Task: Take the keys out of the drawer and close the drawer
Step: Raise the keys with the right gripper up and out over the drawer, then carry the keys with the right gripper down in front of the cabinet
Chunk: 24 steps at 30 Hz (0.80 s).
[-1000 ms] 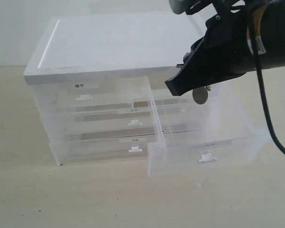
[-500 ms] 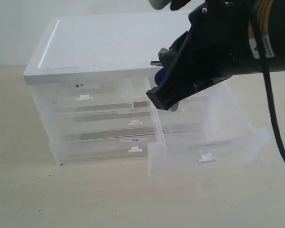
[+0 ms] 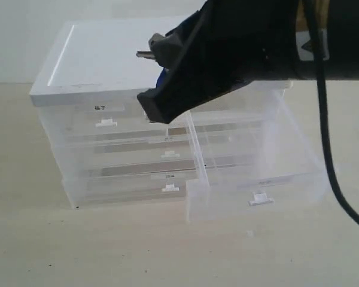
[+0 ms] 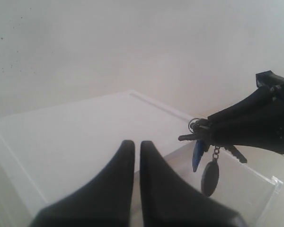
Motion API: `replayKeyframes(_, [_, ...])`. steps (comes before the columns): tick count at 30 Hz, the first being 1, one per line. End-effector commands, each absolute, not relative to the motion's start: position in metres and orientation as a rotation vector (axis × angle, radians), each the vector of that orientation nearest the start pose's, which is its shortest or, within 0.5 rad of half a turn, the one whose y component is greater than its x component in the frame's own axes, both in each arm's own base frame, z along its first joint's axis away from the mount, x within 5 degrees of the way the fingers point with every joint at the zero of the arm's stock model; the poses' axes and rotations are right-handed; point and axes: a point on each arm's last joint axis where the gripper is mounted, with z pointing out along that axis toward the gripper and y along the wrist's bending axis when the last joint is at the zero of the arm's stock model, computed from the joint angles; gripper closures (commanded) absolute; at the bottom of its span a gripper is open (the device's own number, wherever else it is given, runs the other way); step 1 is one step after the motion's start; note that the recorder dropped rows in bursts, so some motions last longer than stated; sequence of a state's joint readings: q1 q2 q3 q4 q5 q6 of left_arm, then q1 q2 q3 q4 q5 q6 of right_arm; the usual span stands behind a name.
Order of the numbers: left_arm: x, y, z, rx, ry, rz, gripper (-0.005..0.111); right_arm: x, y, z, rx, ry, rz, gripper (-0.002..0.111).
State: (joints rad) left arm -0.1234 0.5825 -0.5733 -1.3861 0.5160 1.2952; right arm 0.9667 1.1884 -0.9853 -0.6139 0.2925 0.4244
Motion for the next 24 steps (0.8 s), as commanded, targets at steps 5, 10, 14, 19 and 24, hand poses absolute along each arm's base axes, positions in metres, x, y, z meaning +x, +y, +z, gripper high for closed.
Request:
replayKeyframes(5, [0.105,-0.059,0.349,0.436,1.559,-0.572,0.102,0.173,0.243,0.33,-1.029,1.732,0.404,0.108])
replayKeyframes(10, [0.105,-0.059,0.349,0.433,1.558,-0.577,0.102,0.18,0.257,0.315,-1.064,1.728,0.427,0.108])
replayKeyframes(14, [0.105,-0.059,0.349,0.436,1.558,-0.579,0.102,0.184,0.265,0.299,-1.086,1.768,0.419,0.108])
replayKeyframes(19, [0.105,-0.059,0.349,0.44,1.558,-0.583,0.102,0.189,0.268,0.282,-1.112,1.84,0.367,0.108])
replayKeyframes(24, [0.105,-0.06,0.349,0.442,1.558,-0.584,0.102,0.194,0.273,0.265,-1.139,1.896,0.328,0.108])
